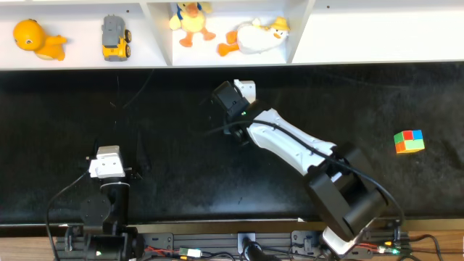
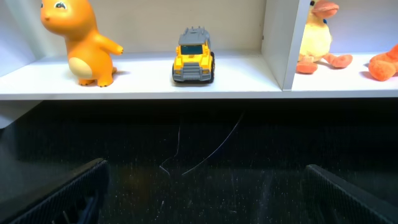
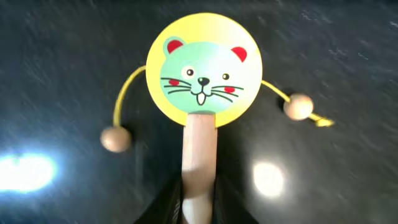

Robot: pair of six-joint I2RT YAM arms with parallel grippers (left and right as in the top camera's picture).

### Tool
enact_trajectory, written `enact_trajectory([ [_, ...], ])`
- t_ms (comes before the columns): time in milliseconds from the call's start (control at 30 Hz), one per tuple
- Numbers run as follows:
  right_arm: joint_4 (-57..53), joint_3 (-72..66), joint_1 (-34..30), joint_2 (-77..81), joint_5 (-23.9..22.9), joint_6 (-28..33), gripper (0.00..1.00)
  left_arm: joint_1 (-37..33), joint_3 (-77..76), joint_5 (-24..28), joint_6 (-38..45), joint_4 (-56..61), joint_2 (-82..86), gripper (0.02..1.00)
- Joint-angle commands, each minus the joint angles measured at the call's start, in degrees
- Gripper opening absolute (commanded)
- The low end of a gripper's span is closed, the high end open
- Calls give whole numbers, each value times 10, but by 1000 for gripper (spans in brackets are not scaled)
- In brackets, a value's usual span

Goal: Store Toys

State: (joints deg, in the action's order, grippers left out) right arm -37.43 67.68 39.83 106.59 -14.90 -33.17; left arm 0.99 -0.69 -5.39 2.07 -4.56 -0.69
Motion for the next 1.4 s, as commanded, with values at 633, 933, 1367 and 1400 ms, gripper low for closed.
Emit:
enact_trajectory([
  [633, -90, -198, -159, -389, -50, 135, 45, -4, 2, 2, 9, 1, 5, 998],
  [933, -63, -197, -270, -398, -57, 223, 51, -4, 2, 2, 9, 1, 5, 998],
  [1367, 51, -136, -401, -325, 53, 353, 62, -4, 2, 2, 9, 1, 5, 998],
  [1400, 56, -111, -404, -296, 61, 367, 62, -4, 2, 2, 9, 1, 5, 998],
])
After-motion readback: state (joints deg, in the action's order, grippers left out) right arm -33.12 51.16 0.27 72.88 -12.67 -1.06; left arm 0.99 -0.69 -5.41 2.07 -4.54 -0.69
